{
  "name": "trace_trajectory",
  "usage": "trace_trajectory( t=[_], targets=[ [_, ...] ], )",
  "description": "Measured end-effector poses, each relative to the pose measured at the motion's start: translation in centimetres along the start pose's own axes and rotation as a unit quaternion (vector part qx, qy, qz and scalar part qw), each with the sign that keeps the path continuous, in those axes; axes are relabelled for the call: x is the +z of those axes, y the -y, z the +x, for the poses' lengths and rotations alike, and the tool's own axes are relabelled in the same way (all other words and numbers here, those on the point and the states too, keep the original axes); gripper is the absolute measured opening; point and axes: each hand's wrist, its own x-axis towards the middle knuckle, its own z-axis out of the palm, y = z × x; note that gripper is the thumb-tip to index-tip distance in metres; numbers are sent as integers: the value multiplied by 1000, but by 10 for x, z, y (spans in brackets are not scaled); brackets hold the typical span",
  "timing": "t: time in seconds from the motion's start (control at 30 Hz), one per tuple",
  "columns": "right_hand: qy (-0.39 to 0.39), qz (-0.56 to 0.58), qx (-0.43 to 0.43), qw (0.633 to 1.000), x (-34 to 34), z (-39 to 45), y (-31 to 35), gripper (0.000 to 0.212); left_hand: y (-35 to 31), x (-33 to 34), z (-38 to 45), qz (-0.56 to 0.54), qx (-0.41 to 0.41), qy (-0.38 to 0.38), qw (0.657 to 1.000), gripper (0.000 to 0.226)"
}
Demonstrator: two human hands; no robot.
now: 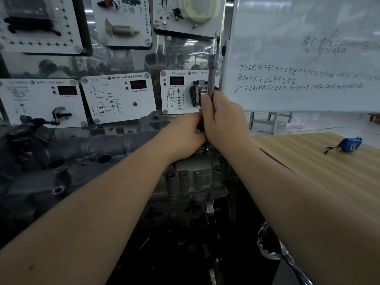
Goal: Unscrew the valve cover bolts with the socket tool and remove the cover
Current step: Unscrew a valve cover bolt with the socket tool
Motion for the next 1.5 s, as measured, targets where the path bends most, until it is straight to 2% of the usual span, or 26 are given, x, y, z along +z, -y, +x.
trace_trajectory(
  t=[0.1, 0.2, 0.3, 0.47, 0.6, 0.77, 0.9, 1.0, 1.13, 1.33, 1.5],
  targets=[
    [6, -7, 11, 1000, 0, 0, -1, 31, 1, -1, -1, -10, -4, -4, 1000, 35],
    [5, 12, -3, 1000, -1, -1, 0, 23, 1, -3, -1, 9, -2, -9, 1000, 37],
    [-5, 19, -6, 1000, -3, -1, 4, 41, 4, -1, 0, 14, 3, -26, 1000, 39],
    [-7, 7, -9, 1000, 0, -1, 2, 23, 4, -1, 1, -4, 3, -19, 1000, 33],
    [-7, 9, 13, 1000, -1, 2, 0, 25, 3, -1, -1, -43, -4, -2, 999, 33],
    [15, 24, -13, 1000, 0, -1, 1, 25, 4, -4, -1, -42, -4, -36, 998, 34],
    [-4, 18, -27, 999, -1, -2, 5, 38, 5, -4, -1, -48, -5, -38, 998, 29],
    [-20, 7, -47, 999, -2, -2, 3, 29, 4, -3, -1, -50, -6, -18, 999, 31],
    [-23, -5, -17, 1000, 0, 0, -1, 29, 2, -2, -1, -47, -8, 5, 999, 35],
    [-20, 2, -26, 999, -2, -3, 3, 30, 4, -3, -1, -35, -3, -21, 999, 31],
    [-13, -6, -29, 999, -1, -3, 3, 22, 4, -2, -1, -37, -2, -21, 999, 29]
  ],
)
